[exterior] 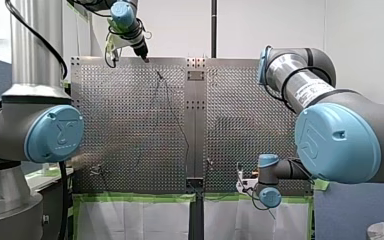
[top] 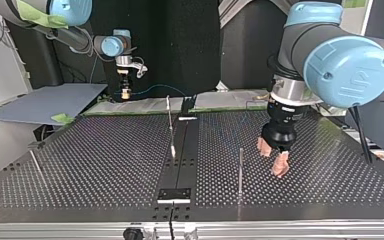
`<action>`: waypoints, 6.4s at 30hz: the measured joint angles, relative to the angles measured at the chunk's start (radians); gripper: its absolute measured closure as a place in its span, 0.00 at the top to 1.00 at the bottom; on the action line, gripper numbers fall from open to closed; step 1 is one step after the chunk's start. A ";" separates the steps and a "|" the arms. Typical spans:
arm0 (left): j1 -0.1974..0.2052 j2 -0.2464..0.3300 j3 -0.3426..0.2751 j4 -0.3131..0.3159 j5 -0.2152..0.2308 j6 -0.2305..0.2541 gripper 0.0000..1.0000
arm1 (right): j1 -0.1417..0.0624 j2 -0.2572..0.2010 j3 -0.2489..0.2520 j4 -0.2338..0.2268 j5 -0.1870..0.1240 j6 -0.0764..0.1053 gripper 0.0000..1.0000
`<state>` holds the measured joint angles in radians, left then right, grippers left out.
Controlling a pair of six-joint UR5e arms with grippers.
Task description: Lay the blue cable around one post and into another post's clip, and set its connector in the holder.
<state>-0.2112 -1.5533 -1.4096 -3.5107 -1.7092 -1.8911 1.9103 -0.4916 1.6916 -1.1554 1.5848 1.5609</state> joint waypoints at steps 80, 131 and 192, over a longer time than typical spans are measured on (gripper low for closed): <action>-0.368 -0.109 -0.485 0.451 -0.173 0.002 1.00 | 0.085 -0.209 0.049 0.213 0.000 -0.096 0.00; -0.491 -0.493 -0.787 0.939 -0.102 -0.310 1.00 | 0.166 -0.461 0.176 0.215 0.010 -0.040 0.00; -0.516 -0.834 -0.486 1.468 -0.124 -0.541 1.00 | 0.200 -0.461 0.178 0.165 -0.003 -0.008 0.00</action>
<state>-0.7270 -2.3870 -1.8956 -2.0427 -1.8331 -2.4318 2.1106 -0.9522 1.8694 -0.9907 1.5814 1.5528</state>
